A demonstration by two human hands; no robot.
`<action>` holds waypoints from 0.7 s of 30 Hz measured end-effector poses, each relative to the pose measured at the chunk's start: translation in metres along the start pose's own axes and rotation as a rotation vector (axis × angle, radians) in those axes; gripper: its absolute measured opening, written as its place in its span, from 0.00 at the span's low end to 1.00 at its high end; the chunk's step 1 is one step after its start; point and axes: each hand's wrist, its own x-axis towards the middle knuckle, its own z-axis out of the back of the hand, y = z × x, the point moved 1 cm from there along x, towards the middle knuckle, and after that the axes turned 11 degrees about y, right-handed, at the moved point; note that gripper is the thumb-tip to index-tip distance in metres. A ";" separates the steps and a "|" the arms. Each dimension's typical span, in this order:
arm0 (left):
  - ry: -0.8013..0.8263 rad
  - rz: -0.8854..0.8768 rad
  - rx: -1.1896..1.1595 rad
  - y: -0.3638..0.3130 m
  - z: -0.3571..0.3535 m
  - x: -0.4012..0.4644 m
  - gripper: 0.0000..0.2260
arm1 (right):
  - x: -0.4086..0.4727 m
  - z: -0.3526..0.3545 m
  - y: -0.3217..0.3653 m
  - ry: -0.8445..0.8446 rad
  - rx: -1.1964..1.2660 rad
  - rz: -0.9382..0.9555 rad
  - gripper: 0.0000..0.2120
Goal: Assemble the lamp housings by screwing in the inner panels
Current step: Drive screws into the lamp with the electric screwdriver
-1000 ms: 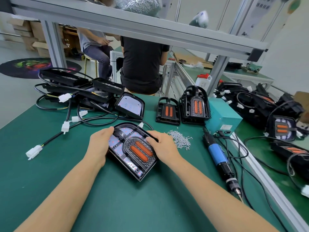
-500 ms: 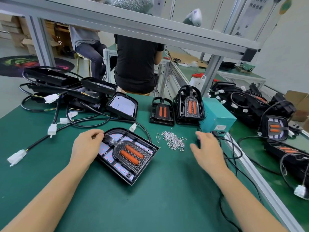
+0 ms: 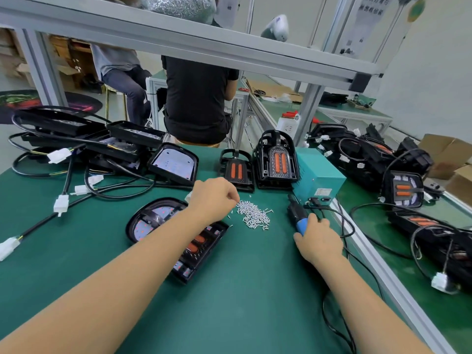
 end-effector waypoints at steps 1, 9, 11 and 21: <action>0.050 0.022 0.044 -0.003 -0.004 0.007 0.09 | 0.000 -0.003 -0.002 -0.003 0.023 0.004 0.24; 0.323 0.118 0.443 -0.012 -0.027 0.037 0.06 | -0.003 -0.011 -0.008 -0.067 0.096 0.027 0.27; 0.331 0.130 0.499 -0.012 -0.031 0.040 0.14 | -0.004 -0.012 -0.008 -0.081 0.096 0.035 0.26; 0.232 0.171 0.565 -0.013 -0.038 0.037 0.15 | -0.007 -0.012 -0.008 -0.106 0.083 0.064 0.26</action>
